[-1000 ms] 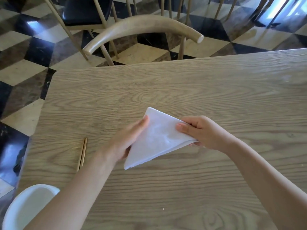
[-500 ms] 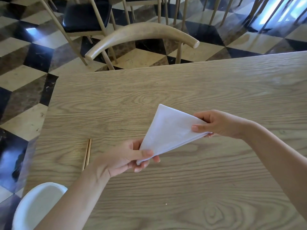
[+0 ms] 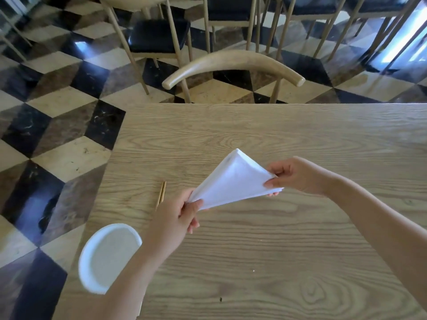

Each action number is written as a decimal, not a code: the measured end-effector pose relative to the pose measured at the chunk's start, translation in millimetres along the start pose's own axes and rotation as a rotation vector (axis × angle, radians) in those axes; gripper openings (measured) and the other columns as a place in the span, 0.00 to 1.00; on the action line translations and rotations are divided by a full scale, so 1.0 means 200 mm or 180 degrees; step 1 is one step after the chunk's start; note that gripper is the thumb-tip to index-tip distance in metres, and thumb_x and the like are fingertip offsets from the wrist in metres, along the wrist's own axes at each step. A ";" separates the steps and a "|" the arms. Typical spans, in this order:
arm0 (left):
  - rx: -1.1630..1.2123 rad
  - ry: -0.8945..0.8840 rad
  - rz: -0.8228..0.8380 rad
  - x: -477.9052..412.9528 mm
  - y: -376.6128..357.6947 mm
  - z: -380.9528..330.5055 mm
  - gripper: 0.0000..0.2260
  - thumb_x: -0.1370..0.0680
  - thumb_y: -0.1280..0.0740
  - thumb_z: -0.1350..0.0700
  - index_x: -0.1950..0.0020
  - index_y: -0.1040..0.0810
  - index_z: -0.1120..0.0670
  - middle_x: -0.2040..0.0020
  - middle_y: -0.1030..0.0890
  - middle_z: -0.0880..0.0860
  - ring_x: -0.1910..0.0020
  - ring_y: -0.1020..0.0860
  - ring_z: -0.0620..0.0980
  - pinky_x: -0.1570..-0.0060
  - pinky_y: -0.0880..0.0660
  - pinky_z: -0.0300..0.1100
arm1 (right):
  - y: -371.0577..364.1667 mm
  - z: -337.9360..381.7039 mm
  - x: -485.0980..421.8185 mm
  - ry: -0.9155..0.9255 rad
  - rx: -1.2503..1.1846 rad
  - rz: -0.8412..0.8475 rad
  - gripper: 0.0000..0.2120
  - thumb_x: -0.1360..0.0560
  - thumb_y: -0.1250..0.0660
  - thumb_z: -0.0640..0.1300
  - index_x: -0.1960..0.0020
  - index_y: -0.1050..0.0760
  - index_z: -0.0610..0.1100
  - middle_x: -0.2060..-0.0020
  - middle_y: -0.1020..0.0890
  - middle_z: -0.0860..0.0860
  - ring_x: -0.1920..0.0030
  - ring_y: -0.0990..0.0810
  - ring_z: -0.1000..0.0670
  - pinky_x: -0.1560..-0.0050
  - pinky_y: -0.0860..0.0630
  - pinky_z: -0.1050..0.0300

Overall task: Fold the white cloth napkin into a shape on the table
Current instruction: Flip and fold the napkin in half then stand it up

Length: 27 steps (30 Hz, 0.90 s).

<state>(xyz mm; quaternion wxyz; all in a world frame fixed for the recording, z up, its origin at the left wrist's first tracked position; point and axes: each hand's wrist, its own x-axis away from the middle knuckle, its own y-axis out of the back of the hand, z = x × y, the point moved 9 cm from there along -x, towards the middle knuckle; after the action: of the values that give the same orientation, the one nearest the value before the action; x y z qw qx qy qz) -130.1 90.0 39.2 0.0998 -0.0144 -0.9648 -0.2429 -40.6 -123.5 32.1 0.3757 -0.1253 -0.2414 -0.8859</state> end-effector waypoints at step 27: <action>-0.0280 0.0906 -0.1174 0.36 -0.13 0.29 0.08 0.23 0.40 0.62 0.62 0.32 0.60 0.72 0.34 0.48 0.68 0.34 0.52 0.67 0.39 0.42 | -1.09 -0.04 0.22 0.0717 0.0620 -0.1467 0.16 0.25 0.39 0.49 0.39 0.26 0.46 0.48 0.20 0.52 0.49 0.28 0.50 0.49 0.36 0.62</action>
<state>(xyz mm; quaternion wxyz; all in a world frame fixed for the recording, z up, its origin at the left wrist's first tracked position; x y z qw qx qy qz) -213.3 92.5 -8.2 0.1879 0.1922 -0.9158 -0.2984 -229.2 -23.0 -29.9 0.1989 0.0689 -0.3043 -0.9290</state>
